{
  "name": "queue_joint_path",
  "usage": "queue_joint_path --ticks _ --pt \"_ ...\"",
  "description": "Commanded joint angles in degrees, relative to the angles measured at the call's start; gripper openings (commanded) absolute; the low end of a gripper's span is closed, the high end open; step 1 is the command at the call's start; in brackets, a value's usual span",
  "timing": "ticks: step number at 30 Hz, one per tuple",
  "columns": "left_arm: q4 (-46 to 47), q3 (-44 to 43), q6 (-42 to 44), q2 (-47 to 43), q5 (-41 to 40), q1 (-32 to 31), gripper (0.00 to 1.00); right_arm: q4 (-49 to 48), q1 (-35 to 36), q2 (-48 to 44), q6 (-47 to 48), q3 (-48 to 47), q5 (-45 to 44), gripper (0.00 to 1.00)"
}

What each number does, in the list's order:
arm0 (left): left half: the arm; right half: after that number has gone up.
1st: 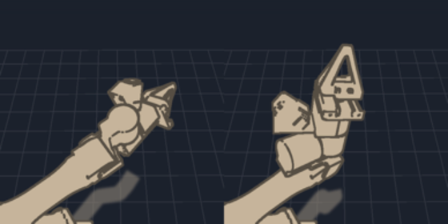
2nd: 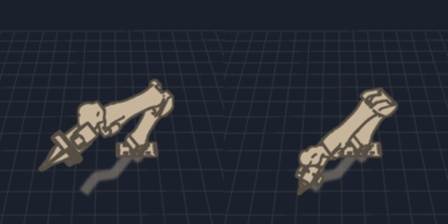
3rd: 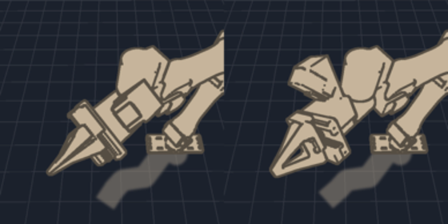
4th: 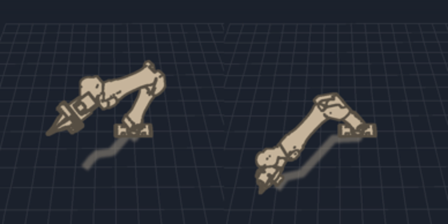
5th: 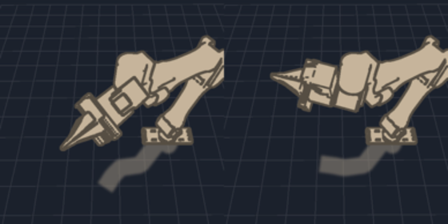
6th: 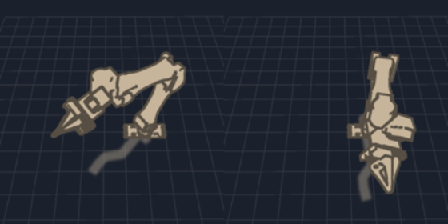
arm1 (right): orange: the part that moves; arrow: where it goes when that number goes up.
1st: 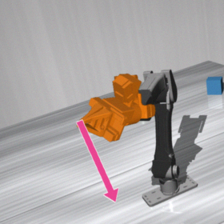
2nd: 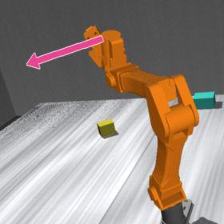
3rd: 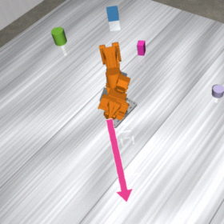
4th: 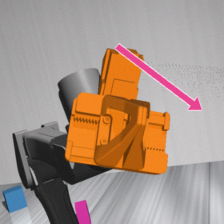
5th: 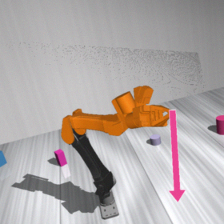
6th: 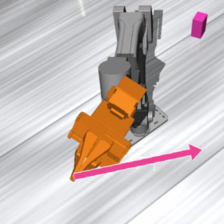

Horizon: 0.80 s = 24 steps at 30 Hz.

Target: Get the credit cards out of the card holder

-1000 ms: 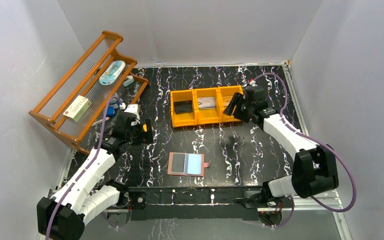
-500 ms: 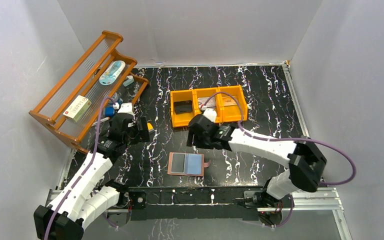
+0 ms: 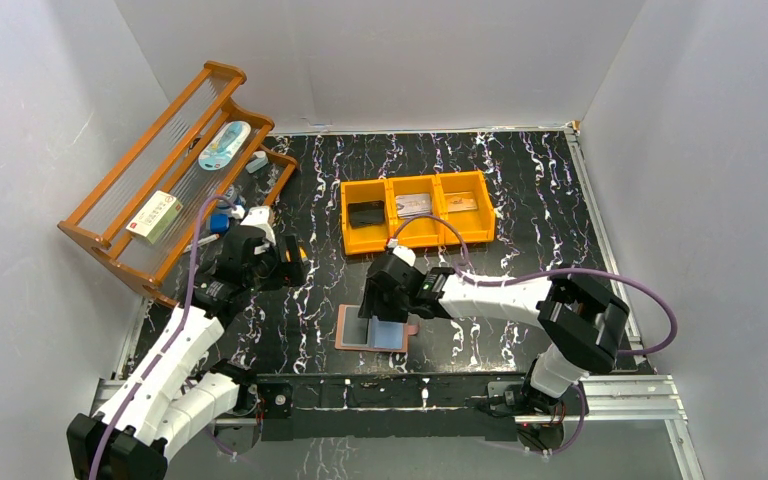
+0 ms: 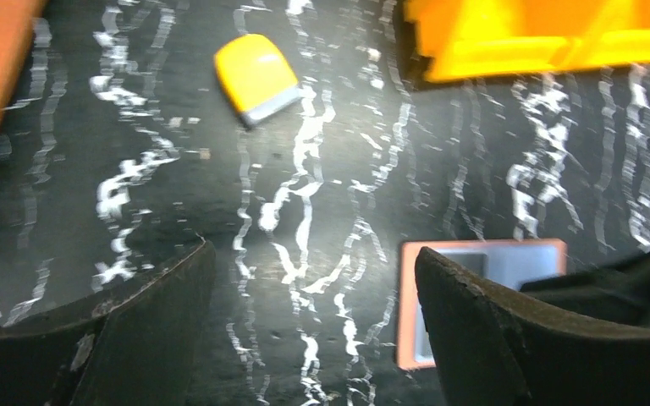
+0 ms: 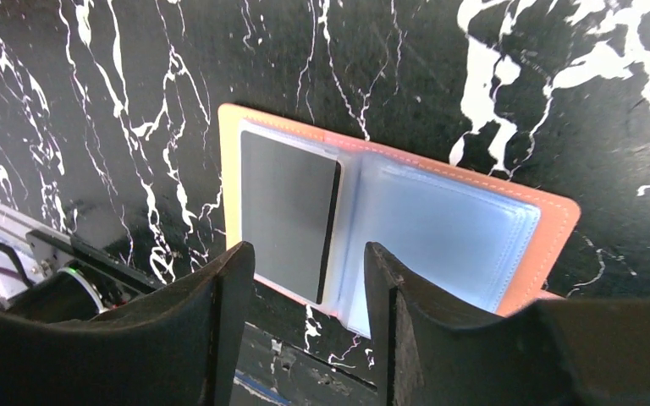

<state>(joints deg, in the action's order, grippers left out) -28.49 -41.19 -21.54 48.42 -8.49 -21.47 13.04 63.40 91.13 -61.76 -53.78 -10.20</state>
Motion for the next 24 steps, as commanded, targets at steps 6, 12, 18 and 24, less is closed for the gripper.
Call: queue_joint_path --ticks 6,12,18,24 --pt "10.18 3.92 -10.08 4.02 36.73 0.12 0.65 -10.70 -0.32 -1.11 -3.72 3.59 6.60 0.51" --pt "12.24 6.43 -11.56 9.70 42.06 -0.06 0.63 -24.59 -4.55 -0.44 -10.27 12.08 17.19 0.42" --pt "13.02 7.72 -12.03 14.29 43.36 -1.16 0.62 -26.42 -5.11 0.47 -11.35 14.17 18.37 0.41" --pt "13.02 7.90 -11.70 17.24 44.33 -2.72 0.59 -25.57 -5.78 1.36 -11.19 14.18 18.93 0.41"
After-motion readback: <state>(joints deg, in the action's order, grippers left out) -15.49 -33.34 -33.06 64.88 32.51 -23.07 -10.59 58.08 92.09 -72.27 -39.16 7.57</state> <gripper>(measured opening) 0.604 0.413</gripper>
